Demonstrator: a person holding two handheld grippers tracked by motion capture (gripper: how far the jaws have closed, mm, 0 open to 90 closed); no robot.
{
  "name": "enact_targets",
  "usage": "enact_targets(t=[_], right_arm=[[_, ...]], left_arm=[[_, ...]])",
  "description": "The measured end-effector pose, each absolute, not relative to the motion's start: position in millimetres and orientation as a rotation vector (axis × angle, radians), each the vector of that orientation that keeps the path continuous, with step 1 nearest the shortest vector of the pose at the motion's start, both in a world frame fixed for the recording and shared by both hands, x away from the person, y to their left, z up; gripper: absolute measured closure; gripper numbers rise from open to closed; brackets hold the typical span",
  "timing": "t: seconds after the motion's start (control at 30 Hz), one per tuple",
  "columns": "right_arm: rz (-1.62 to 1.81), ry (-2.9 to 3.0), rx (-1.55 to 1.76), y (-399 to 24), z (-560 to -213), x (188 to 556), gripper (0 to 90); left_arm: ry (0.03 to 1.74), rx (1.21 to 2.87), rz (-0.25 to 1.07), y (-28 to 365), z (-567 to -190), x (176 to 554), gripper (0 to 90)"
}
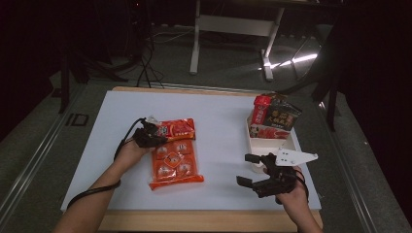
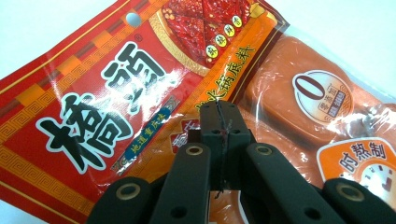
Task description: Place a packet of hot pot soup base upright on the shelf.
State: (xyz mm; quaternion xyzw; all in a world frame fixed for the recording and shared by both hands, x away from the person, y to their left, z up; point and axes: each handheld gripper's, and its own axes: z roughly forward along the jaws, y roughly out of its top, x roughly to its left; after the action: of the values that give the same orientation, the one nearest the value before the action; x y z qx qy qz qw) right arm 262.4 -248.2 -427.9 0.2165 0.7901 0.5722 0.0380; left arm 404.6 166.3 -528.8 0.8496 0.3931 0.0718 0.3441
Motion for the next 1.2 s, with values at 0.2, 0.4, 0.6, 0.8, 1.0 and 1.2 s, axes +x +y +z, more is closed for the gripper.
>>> enact_targets(t=[0.2, 0.4, 0.6, 0.8, 1.0, 1.2], right_arm=[[1.755, 2.423, 0.666, -248, -428, 262, 15.7], [1.758, 2.418, 0.666, -249, -427, 262, 15.7], [1.753, 2.429, 0.659, -246, -428, 263, 15.7], [1.751, 2.422, 0.661, -248, -427, 261, 15.7], [1.757, 2.416, 0.670, -250, -428, 262, 15.7], [1.752, 2.424, 0.667, -249, -429, 262, 15.7]], left_arm=[[0.835, 2.281, 0.062, 128, -517, 383, 90.0], [0.928, 2.231, 0.180, 149, -504, 383, 90.0], [1.018, 2.180, 0.266, 173, -504, 396, 90.0], [1.060, 2.184, 0.280, 181, -512, 407, 90.0], [1.080, 2.188, 0.295, 184, -521, 414, 90.0], [1.074, 2.209, 0.275, 181, -538, 418, 90.0]])
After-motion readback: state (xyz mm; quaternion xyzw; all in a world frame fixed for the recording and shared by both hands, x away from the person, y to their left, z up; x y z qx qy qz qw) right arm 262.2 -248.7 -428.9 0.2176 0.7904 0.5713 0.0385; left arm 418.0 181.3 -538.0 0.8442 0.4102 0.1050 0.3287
